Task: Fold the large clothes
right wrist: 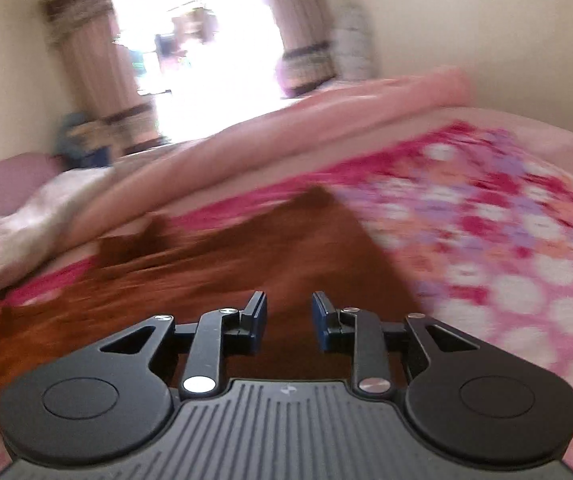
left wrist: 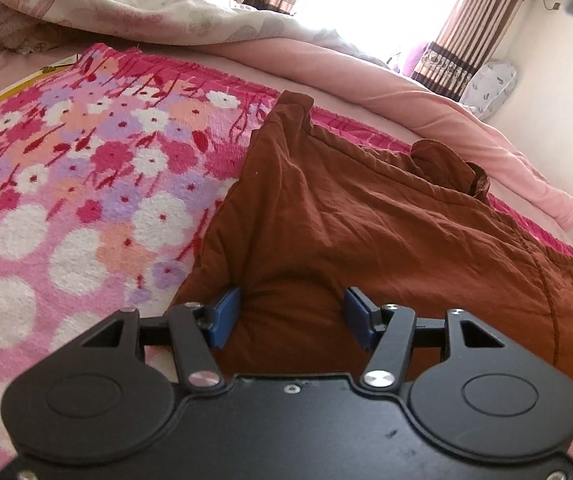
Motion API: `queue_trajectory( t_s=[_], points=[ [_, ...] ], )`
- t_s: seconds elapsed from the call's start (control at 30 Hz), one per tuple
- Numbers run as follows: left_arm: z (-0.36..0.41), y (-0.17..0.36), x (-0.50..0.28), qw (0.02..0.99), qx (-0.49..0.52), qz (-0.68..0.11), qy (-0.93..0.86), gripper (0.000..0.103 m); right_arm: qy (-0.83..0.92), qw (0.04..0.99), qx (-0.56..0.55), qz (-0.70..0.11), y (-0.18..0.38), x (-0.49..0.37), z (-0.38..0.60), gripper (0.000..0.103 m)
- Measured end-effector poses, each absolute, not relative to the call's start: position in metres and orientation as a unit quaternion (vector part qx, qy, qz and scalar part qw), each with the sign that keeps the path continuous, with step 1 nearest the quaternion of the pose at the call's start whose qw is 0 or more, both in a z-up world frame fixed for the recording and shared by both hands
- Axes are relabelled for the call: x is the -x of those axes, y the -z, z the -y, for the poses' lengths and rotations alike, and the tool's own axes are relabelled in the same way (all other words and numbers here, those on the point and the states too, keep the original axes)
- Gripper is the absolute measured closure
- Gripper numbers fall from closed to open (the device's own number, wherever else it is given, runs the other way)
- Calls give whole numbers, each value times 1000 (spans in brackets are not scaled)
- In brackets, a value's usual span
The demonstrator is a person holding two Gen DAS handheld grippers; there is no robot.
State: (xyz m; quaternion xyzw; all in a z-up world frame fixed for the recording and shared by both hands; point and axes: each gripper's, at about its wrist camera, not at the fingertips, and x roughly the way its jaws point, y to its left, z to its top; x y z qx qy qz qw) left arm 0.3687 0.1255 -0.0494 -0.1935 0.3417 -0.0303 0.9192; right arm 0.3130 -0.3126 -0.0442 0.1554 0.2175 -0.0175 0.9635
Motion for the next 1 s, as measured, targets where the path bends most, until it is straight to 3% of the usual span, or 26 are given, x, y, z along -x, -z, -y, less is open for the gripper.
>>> queue_trajectory(
  t_s=[0.17, 0.43, 0.63, 0.87, 1.0],
  points=[
    [-128, 50, -367, 917, 206, -339, 34, 43, -65, 961, -135, -231, 39, -326, 241, 64],
    [-136, 51, -362, 916, 225, -329, 44, 43, -48, 956, -91, -276, 70, -355, 188, 65],
    [-161, 46, -319, 898, 335, -283, 29, 42, -44, 955, -92, -279, 80, -351, 187, 65],
    [-182, 94, -294, 827, 500, -256, -11, 39, -46, 955, -91, -277, 83, -352, 187, 65],
    [-177, 93, -300, 833, 501, -233, -14, 38, -48, 955, -93, -278, 83, -352, 188, 65]
  ],
)
